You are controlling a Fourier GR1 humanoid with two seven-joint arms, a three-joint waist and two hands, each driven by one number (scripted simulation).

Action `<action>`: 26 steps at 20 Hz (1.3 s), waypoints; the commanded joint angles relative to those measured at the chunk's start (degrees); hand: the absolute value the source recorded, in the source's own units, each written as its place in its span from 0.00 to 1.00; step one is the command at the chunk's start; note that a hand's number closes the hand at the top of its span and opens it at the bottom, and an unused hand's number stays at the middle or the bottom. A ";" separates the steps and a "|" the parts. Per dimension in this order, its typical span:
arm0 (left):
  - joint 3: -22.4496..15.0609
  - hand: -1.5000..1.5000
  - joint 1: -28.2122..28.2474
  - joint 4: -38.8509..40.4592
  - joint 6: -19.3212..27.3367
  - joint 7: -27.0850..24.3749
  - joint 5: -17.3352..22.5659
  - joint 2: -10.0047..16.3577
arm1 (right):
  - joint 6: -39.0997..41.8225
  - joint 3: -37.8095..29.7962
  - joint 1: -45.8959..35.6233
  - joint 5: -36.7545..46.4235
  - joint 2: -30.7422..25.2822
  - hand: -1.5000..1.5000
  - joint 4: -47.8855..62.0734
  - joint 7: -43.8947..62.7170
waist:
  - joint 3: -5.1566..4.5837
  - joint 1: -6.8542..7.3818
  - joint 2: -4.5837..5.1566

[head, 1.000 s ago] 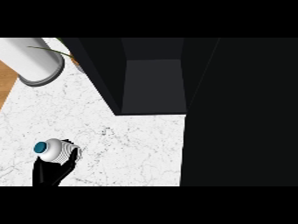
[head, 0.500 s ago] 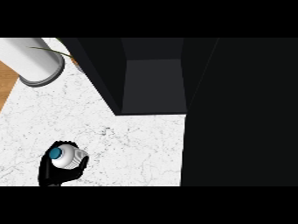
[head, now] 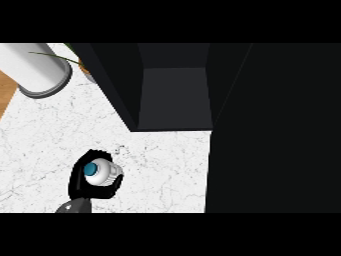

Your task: Pick up the bottled water, place it into the cabinet and close the cabinet

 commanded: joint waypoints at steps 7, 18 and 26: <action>-14.22 1.00 -3.52 -10.29 6.86 11.56 12.86 -1.68 | 0.19 0.62 1.08 -1.77 0.14 0.00 -0.48 -1.27 | -0.34 0.20 -0.16; -29.04 1.00 -8.61 -25.92 28.44 21.05 13.80 -1.70 | -0.71 -1.69 -0.17 -4.65 0.08 0.00 -2.21 1.38 | -0.33 0.16 -0.07; -34.43 1.00 -24.73 -19.48 42.08 28.45 15.98 -1.70 | -0.67 -2.23 -1.53 -4.95 0.21 0.00 -4.18 3.45 | -0.36 -0.86 0.26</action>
